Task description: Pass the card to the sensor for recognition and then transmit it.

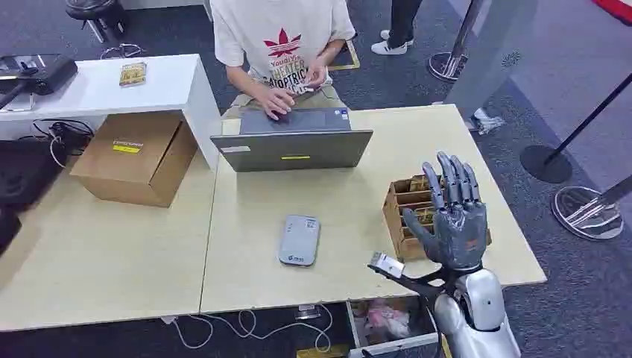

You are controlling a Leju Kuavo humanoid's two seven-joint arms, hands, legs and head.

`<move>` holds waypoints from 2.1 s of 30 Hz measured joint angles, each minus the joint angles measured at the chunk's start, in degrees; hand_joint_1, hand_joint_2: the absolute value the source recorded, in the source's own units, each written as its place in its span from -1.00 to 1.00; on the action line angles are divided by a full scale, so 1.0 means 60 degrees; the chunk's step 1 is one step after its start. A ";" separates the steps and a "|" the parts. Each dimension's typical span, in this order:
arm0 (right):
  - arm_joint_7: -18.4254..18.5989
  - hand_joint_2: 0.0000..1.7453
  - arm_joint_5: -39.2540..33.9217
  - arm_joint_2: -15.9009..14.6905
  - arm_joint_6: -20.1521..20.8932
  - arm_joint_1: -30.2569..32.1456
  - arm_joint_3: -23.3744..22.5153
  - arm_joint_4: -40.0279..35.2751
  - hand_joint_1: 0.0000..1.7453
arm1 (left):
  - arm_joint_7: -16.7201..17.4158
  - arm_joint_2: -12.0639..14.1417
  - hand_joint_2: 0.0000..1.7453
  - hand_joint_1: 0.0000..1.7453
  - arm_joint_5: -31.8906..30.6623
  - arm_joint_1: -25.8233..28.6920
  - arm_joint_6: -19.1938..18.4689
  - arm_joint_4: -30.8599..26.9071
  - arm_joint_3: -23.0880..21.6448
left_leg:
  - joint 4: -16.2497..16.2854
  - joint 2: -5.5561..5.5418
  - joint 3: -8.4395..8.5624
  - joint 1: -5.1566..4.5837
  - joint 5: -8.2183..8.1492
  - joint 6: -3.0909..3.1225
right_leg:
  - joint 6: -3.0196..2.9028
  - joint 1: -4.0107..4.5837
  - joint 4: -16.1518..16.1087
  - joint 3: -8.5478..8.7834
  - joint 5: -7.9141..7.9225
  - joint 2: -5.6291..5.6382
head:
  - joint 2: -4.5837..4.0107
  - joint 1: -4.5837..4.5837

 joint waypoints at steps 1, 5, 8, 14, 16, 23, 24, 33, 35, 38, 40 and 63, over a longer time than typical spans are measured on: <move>-0.0008 1.00 -0.0004 0.0004 0.0000 -0.0020 -0.0007 0.0000 -1.00 | -0.0004 0.0000 -1.00 -1.00 0.0000 -0.0001 0.0000 0.0000 0.0000 | 0.0000 0.0000 0.0000 0.0000 0.0000 0.0000 | 0.0000 0.0000 0.0000 0.0000 0.0000 0.0000 | 0.0000 0.0004; -0.0124 1.00 -0.0219 0.0004 0.0000 -0.0129 -0.0011 0.0069 -1.00 | 0.0040 0.0007 -1.00 -1.00 -0.0033 -0.0008 0.0018 0.0000 0.0000 | 0.0000 0.0000 0.0000 0.0000 0.0000 0.0000 | 0.0000 -0.0001 0.0000 0.0000 0.0000 0.0000 | 0.0000 0.0004; -0.0175 1.00 -0.0288 0.0004 0.0000 -0.0168 -0.0007 0.0153 -1.00 | 0.0171 0.0007 -1.00 -1.00 -0.0087 -0.0017 0.0098 0.0000 0.0000 | 0.0000 0.0000 0.0000 -0.0001 0.0000 0.0000 | 0.0000 -0.0001 -0.0001 0.0000 0.0000 0.0000 | 0.0000 0.0000; -0.0033 1.00 -0.0270 0.0004 0.0000 -0.0184 0.0015 0.0237 -1.00 | 0.0102 -0.0015 -1.00 -1.00 -0.0113 -0.0022 0.0135 0.0000 -0.0004 | 0.0000 0.0000 0.0000 0.0000 0.0000 0.0000 | 0.0000 0.0000 0.0000 0.0000 0.0000 0.0000 | 0.0000 0.0004; 0.0007 1.00 -0.0284 0.0004 0.0000 -0.0185 0.0029 0.0262 -1.00 | 0.0098 -0.0015 -1.00 -1.00 -0.0109 -0.0022 0.0168 0.0000 -0.0004 | 0.0000 0.0000 -0.0001 0.0000 0.0000 0.0000 | 0.0000 0.0000 0.0000 0.0001 0.0000 0.0000 | 0.0000 0.0004; 0.0225 1.00 -0.0390 0.0000 0.0000 -0.0513 0.0174 0.0477 -1.00 | 0.0073 -0.0011 -1.00 -1.00 -0.0058 -0.0021 0.0204 0.0000 -0.0004 | 0.0000 0.0001 0.0000 0.0000 0.0001 0.0000 | 0.0000 0.0000 0.0000 0.0001 0.0000 0.0000 | 0.0000 0.0003; 0.0299 1.00 -0.0430 -0.0015 0.0000 -0.0621 0.0248 0.0550 -1.00 | 0.0073 -0.0011 -1.00 -1.00 -0.0058 -0.0021 0.0200 0.0000 -0.0004 | 0.0000 0.0004 0.0001 0.0000 0.0001 -0.0001 | -0.0001 0.0000 0.0001 0.0000 0.0001 0.0004 | 0.0000 0.0000; 0.0718 1.00 -0.0692 -0.0226 0.0000 -0.1604 0.0871 0.1323 -1.00 | 0.0055 -0.0004 -1.00 -1.00 -0.0113 -0.0033 0.0189 0.0000 -0.0004 | 0.0001 0.0009 0.0001 -0.0001 0.0002 0.0001 | -0.0001 -0.0001 0.0003 0.0000 0.0004 0.0015 | 0.0000 0.0000; 0.0871 1.00 -0.0802 -0.0240 0.0004 -0.2188 0.1137 0.1790 -1.00 | 0.0223 -0.0004 -1.00 -1.00 -0.0106 -0.0082 0.0270 0.0000 -0.0004 | 0.0001 0.0026 0.0003 0.0000 0.0003 0.0000 | -0.0005 0.0000 0.0005 -0.0001 0.0009 0.0028 | 0.0000 0.0004; 0.1173 1.00 -0.0917 -0.0237 0.0007 -0.3318 0.1751 0.2785 -1.00 | 0.0386 -0.0022 -1.00 -1.00 -0.0080 -0.0162 0.0419 0.0000 -0.0004 | 0.0001 0.0026 0.0008 0.0000 0.0017 0.0001 | -0.0009 0.0000 0.0006 -0.0002 0.0015 0.0029 | 0.0000 0.0000; 0.1337 1.00 -0.0972 -0.0237 0.0007 -0.3932 0.2097 0.3328 -0.90 | 0.0386 -0.0036 -1.00 -1.00 -0.0069 -0.0187 0.0455 0.0000 -0.0004 | 0.0001 0.0019 0.0008 0.0001 0.0021 0.0000 | -0.0017 0.0002 0.0006 -0.0001 0.0021 0.0022 | 0.0000 0.0000; 0.1224 1.00 -0.1504 0.0579 0.0051 -0.6393 0.3766 0.6134 0.66 | 0.0470 -0.0332 -1.00 -1.00 0.0342 -0.0200 0.1194 0.0000 0.0168 | 0.0001 0.0015 0.0003 0.0006 0.0025 -0.0007 | -0.0019 0.0008 0.0011 -0.0003 0.0022 0.0019 | 0.0000 0.0004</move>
